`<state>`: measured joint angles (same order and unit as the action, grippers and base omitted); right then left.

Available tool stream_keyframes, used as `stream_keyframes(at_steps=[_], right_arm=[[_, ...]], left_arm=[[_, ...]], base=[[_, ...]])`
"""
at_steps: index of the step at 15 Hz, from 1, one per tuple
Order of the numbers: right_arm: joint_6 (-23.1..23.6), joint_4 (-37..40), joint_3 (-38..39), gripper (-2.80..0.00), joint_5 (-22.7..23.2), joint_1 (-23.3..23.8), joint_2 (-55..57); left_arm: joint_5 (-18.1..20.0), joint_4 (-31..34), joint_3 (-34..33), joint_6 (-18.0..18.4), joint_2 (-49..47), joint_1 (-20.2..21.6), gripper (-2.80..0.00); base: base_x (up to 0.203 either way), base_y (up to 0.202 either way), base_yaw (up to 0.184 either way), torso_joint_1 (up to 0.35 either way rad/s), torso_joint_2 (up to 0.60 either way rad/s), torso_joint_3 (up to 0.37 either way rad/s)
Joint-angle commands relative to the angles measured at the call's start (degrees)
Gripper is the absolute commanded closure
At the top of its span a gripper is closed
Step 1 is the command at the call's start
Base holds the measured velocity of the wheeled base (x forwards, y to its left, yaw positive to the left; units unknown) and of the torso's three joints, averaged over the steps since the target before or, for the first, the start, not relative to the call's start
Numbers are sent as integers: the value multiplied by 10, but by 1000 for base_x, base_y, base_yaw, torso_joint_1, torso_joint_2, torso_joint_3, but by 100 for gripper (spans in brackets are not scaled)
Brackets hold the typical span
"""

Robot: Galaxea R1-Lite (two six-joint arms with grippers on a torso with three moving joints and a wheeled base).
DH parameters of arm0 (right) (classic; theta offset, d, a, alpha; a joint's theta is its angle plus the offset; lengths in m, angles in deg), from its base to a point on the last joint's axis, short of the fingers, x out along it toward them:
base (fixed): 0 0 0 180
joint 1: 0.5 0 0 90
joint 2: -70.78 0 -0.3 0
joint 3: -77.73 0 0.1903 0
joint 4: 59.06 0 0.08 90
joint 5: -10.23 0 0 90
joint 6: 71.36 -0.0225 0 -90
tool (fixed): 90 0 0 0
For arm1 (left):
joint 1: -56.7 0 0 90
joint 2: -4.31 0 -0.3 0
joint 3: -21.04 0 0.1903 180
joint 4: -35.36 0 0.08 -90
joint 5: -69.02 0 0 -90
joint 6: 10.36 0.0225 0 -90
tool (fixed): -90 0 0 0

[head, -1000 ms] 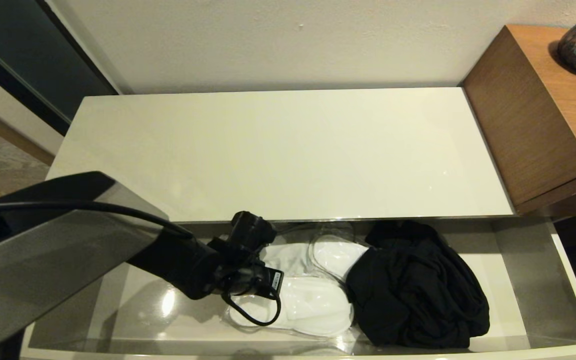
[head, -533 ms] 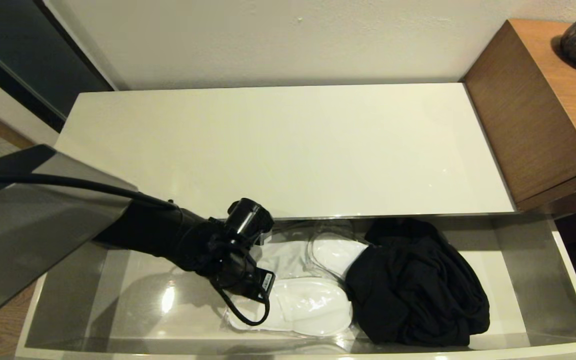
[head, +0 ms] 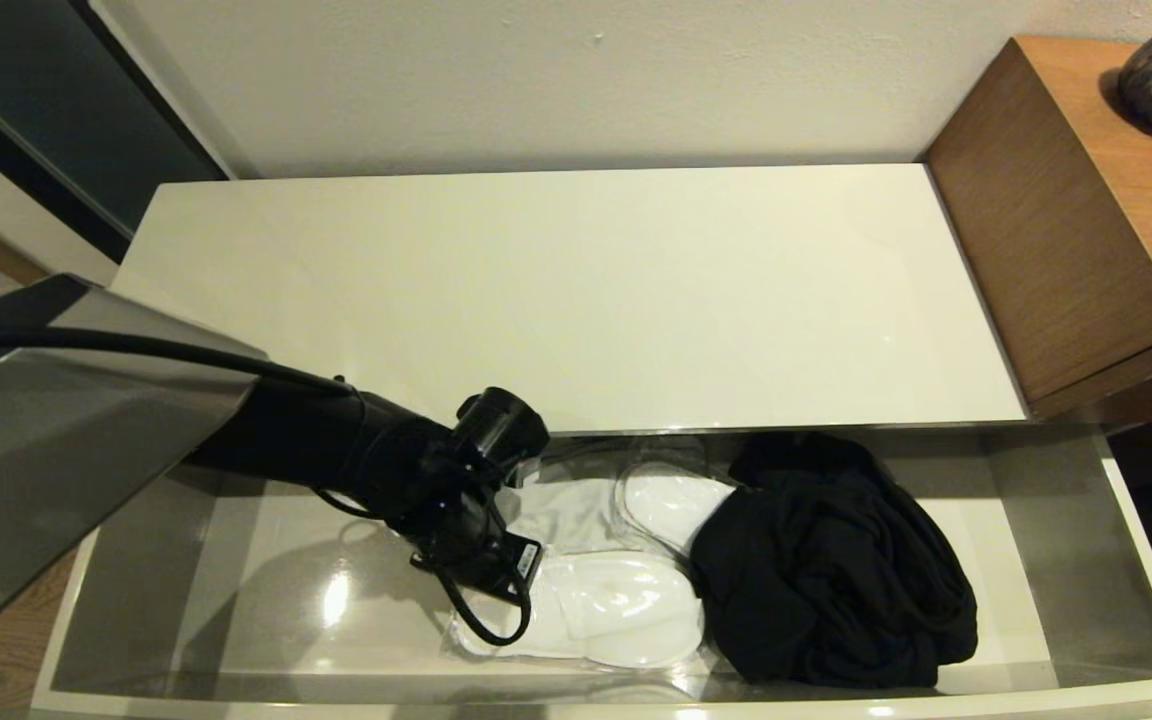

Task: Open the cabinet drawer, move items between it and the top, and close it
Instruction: Take out the disposable slippers from the drawer

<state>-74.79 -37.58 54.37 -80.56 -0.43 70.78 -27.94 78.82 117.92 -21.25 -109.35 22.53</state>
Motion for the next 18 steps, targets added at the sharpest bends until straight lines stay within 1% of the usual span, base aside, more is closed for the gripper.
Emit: stream_keyframes(at_steps=[1, 2, 6, 8, 9, 12, 14, 16, 18], right_arm=[[0, 0, 0, 0, 0, -1, 1], [0, 0, 0, 0, 0, 0, 1], [0, 0, 0, 0, 0, 0, 1], [0, 0, 0, 0, 0, 0, 1], [0, 0, 0, 0, 0, 0, 1], [0, 0, 0, 0, 0, 0, 1], [0, 0, 0, 0, 0, 0, 1], [0, 0, 0, 0, 0, 0, 1], [-1, 0, 0, 0, 0, 0, 1]], left_arm=[[-1, 17, 147, -4, 91, -3, 0], [-1, 11, 137, -7, 82, -2, 0], [-3, 9, 133, -10, 71, -1, 0], [-17, -3, 137, -11, 37, 2, 0], [-31, -24, 135, -12, 11, 3, 0], [-89, -99, 134, -13, -42, 5, 0], [-152, -134, 135, -25, -67, 4, 0], [-158, -136, 133, -28, -68, 4, 0], [-235, -138, 121, -33, -75, 0, 0]], base=[[0, 0, 0, 0, 0, 0], [0, 0, 0, 0, 0, 0], [0, 0, 0, 0, 0, 0], [0, 0, 0, 0, 0, 0], [0, 0, 0, 0, 0, 0], [0, 0, 0, 0, 0, 0], [0, 0, 0, 0, 0, 0], [0, 0, 0, 0, 0, 0], [0, 0, 0, 0, 0, 0]])
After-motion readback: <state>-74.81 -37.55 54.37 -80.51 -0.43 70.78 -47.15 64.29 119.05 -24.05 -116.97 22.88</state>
